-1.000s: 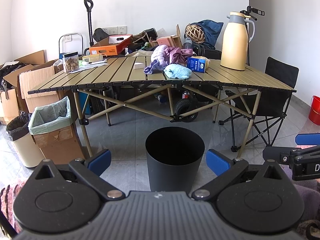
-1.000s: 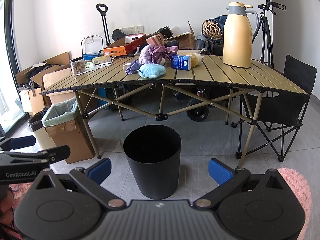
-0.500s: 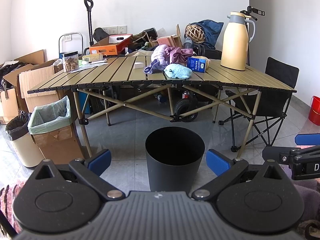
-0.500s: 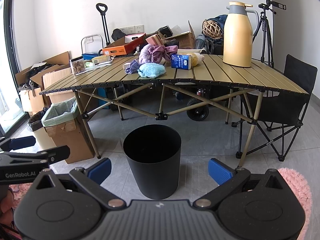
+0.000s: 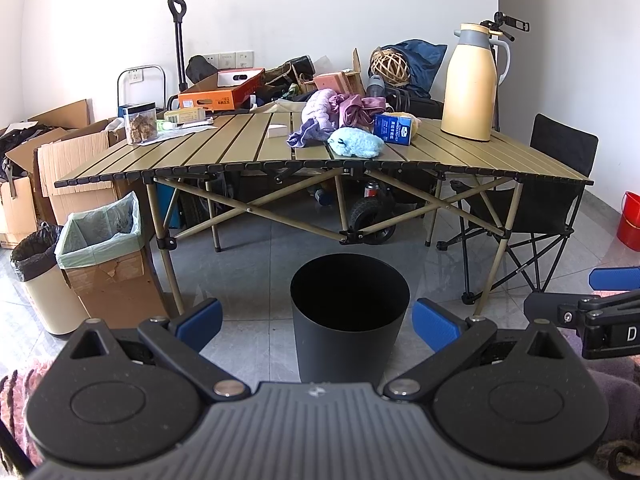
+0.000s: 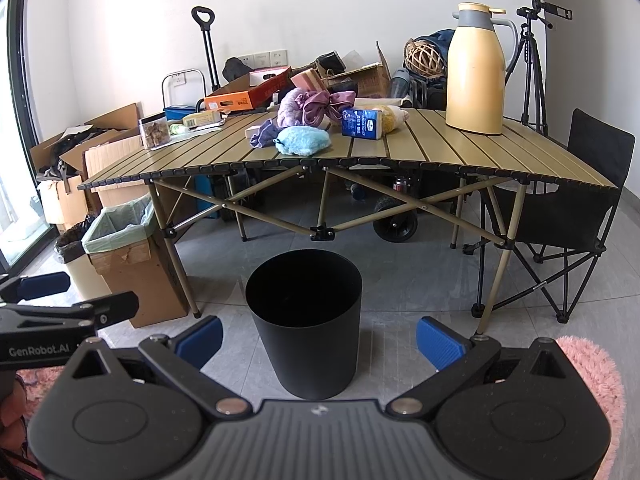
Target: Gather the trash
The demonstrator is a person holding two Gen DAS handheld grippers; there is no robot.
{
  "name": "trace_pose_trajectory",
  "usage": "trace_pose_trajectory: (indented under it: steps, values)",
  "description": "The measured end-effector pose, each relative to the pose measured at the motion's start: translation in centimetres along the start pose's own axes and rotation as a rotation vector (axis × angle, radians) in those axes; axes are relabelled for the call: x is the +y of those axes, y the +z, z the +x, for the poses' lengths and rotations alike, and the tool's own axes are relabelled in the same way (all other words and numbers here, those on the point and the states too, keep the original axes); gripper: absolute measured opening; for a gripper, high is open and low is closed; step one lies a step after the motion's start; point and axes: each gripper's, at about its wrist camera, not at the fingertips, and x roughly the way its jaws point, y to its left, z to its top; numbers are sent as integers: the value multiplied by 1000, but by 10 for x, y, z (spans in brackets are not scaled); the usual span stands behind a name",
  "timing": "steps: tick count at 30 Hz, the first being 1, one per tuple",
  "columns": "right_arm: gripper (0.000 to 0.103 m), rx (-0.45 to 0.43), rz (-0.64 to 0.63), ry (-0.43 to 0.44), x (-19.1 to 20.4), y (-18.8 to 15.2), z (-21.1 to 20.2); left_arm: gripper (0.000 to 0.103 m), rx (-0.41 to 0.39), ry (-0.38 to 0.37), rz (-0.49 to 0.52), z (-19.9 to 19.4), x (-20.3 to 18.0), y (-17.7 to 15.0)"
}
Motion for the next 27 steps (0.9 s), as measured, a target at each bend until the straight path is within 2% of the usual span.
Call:
trace_pose_trajectory:
  steps: [16, 27]
  values:
    - [103, -7, -1, 4, -2, 4, 7, 103, -10, 6, -5, 8, -4, 1]
    - [103, -59, -14, 2, -10, 20, 25, 103, -37, 17, -11, 17, 5, 14]
